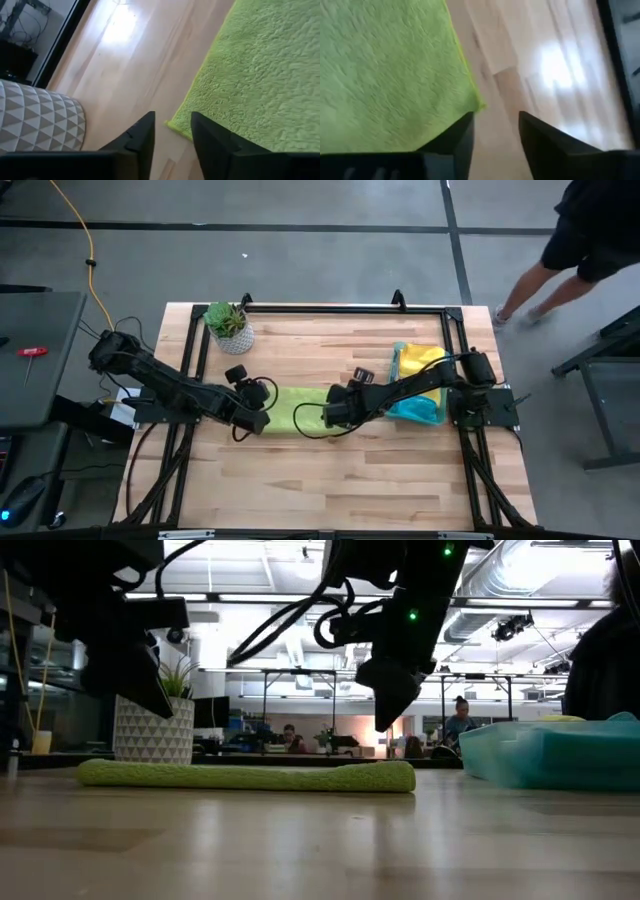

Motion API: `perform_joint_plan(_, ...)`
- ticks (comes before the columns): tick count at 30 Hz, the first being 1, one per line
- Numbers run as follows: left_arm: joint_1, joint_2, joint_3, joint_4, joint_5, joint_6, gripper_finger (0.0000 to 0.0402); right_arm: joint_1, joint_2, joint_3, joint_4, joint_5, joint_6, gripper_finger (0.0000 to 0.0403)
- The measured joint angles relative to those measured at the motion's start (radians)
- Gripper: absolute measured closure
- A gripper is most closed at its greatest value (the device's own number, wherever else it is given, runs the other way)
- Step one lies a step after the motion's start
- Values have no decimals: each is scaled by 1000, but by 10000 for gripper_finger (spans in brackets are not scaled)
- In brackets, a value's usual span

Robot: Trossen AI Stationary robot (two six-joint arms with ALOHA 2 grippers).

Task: Fold microfiber towels
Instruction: Fold the green microfiber cloth

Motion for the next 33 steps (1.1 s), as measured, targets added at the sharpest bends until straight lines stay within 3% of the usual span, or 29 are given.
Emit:
perform_joint_plan(4, -48, -14, 8, -6, 32, 10, 258, 17, -7, 1, -35, 3, -72, 234)
perform_joint_plan(8, -165, -26, -26, 50, 93, 47, 245, 75, -9, -17, -56, -51, -135, 227)
perform_joint_plan(15, -348, -45, -83, 276, 187, 102, 245, 208, -143, -195, 56, -94, -47, 226)
perform_joint_plan(20, -319, -39, -86, 303, 342, 142, 243, 273, -267, -330, 305, -151, 2, 226)
perform_joint_plan(24, -263, -34, -87, 259, 330, 156, 243, 292, -299, -377, 421, -149, -3, 226)
perform_joint_plan(33, -192, -34, -86, 278, 420, 266, 245, 288, -275, -376, 474, -165, -89, 226)
